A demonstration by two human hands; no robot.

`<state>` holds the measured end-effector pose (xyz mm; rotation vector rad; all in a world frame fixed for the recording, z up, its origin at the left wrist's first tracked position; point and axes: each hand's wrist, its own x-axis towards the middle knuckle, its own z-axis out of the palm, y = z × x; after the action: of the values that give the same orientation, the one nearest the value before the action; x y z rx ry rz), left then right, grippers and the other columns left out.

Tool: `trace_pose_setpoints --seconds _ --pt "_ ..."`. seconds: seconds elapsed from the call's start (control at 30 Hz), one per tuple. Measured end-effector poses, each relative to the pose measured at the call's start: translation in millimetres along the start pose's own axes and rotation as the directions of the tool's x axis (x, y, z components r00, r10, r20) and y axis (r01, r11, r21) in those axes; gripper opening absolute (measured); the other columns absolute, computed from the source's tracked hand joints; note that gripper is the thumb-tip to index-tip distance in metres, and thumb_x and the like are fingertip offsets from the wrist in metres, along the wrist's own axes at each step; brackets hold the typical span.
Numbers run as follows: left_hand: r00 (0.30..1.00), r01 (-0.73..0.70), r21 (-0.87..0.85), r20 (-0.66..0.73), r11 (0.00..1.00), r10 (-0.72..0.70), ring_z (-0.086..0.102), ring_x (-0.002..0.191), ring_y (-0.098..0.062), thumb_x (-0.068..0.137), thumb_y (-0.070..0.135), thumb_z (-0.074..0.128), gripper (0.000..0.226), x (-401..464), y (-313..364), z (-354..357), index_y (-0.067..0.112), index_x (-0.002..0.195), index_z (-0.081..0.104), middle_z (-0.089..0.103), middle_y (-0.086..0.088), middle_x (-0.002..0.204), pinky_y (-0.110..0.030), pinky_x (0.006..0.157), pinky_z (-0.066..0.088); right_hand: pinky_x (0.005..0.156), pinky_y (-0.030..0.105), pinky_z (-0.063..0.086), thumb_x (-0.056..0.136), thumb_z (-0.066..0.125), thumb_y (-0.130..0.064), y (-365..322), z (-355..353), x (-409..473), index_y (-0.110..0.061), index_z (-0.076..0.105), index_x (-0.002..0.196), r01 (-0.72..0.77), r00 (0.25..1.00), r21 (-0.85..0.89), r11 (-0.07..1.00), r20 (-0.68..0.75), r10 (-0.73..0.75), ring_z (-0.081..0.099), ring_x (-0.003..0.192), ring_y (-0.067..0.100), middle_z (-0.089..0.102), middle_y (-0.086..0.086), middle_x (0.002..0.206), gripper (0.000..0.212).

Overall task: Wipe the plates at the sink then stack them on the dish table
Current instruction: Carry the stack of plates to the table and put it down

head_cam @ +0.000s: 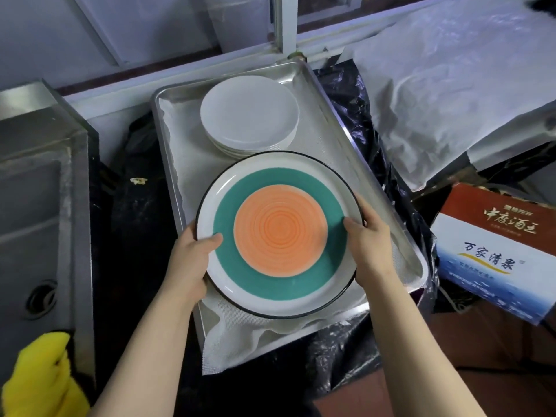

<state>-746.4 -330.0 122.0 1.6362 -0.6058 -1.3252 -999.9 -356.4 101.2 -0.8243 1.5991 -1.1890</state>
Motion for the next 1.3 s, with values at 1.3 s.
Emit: trace_pose_setpoints --seconds 1.3 --pt "-0.374 -0.559 0.096 0.857 0.824 -0.354 0.064 0.107 -0.014 0.081 -0.014 0.052 0.079 -555.1 -195.5 28.5 0.057 0.115 0.048 0.063 0.016 0.12 -0.036 0.089 0.053 0.077 0.035 0.047 0.067 0.051 0.0 138.4 -148.0 -807.2 -0.045 0.051 0.106 0.274 -0.209 0.197 0.941 -0.943 0.258 0.052 0.105 0.019 0.054 -0.004 0.118 0.06"
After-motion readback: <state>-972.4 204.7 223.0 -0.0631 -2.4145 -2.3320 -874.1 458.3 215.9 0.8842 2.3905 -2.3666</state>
